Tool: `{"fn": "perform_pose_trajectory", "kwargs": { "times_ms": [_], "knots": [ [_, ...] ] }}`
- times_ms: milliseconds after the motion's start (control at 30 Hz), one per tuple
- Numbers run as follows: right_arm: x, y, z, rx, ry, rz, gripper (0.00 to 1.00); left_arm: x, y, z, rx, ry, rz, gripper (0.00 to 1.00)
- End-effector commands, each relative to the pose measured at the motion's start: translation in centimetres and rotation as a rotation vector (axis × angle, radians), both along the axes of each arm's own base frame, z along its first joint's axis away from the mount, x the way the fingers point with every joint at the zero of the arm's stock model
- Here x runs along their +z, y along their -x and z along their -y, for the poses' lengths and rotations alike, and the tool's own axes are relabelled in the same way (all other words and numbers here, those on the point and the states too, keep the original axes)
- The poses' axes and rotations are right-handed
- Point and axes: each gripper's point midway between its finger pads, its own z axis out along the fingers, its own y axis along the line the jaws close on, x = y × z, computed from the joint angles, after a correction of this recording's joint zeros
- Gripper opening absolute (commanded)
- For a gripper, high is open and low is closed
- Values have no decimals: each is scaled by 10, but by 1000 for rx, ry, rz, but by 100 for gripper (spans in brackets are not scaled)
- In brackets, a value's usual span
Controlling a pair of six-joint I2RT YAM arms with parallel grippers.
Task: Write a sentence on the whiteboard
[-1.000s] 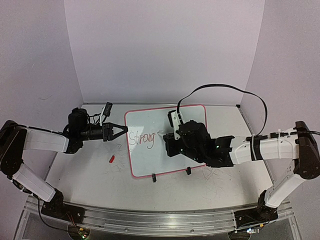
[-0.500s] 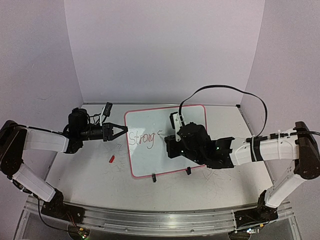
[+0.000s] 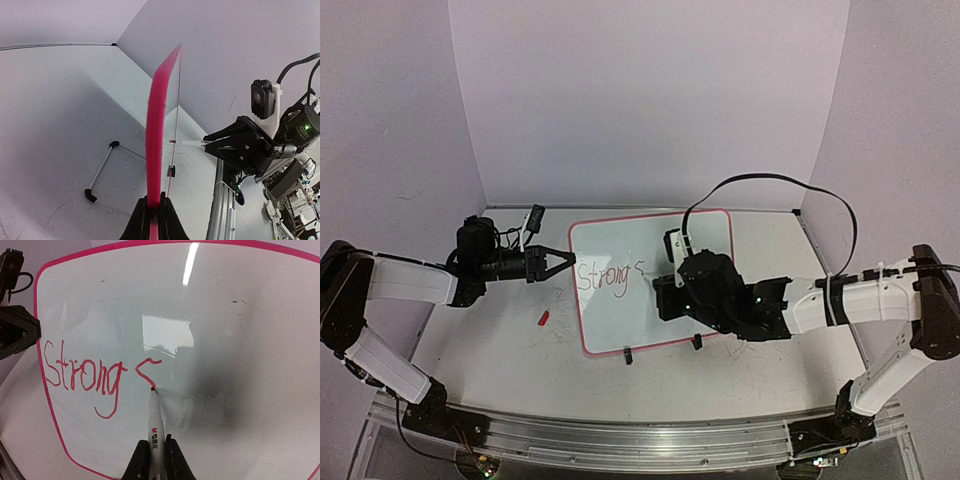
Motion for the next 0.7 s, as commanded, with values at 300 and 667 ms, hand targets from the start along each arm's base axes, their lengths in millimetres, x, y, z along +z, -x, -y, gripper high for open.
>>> {"fn": "perform_pose_trajectory", "kwargs": {
  "times_ms": [300,667],
  "knots": [
    [-2,-3,-12,-1,14,7,0,12,0,6,-20,5,52,0],
    [32,2,5,-7,-54,68,0,13,0,5,-18,5,54,0]
  ]
}}
